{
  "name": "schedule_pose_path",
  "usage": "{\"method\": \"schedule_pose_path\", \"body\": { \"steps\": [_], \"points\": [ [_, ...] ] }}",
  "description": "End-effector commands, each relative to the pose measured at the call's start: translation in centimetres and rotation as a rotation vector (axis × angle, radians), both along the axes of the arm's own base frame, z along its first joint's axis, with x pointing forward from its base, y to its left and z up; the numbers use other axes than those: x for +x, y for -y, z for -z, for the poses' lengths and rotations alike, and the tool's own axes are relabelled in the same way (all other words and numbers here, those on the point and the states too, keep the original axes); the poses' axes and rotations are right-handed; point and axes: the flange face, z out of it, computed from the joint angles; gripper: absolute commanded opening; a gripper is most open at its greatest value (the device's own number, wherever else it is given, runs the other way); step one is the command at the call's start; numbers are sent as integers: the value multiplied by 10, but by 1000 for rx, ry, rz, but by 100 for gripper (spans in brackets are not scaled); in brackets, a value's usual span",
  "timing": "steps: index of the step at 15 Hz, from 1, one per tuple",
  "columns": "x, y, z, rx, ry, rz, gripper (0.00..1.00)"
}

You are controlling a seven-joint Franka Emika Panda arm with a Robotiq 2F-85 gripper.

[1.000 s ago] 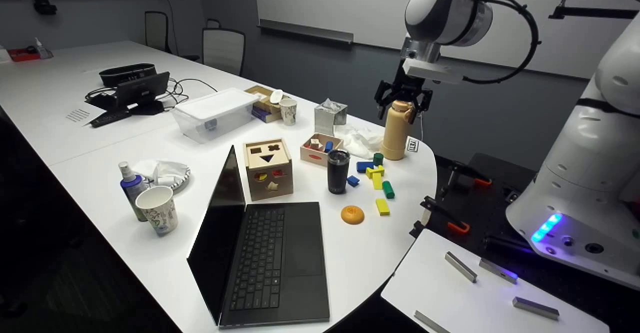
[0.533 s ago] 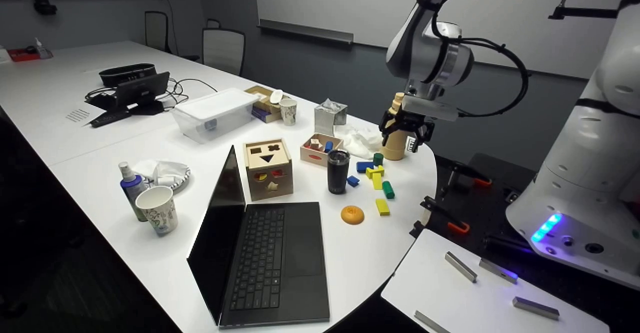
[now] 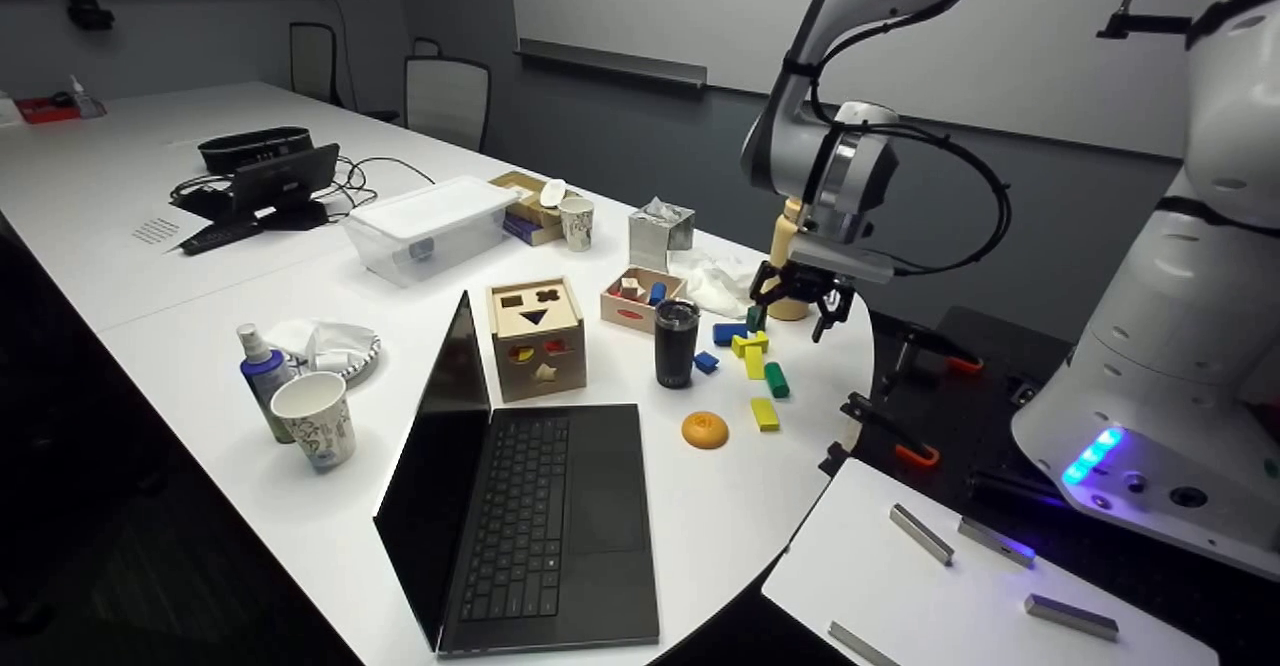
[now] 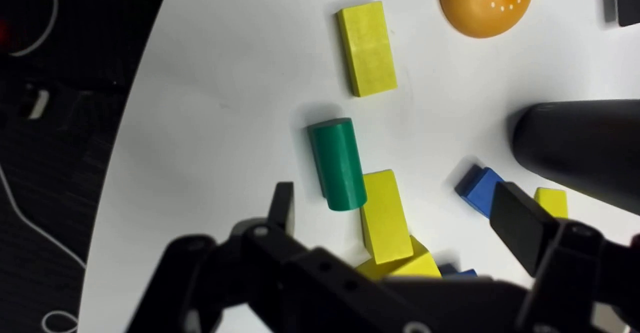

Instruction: Pick up one green block and put inside the open box

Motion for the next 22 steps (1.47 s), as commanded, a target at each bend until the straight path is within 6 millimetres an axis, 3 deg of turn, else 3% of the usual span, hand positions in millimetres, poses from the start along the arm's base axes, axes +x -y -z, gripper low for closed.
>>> {"method": "schedule_pose_path", "body": {
  "steps": [1, 10, 11, 12, 20, 22],
  "points": [
    [6, 7, 33, 5, -7, 18, 100],
    [5, 14, 94, 35, -38, 44, 100],
    [6, 14, 98, 40, -40, 46, 75],
    [5, 13, 100, 42, -43, 43, 74],
    [5, 11, 94, 31, -45, 30, 12],
    [7, 7, 89, 39, -47, 15, 8]
  ]
}}
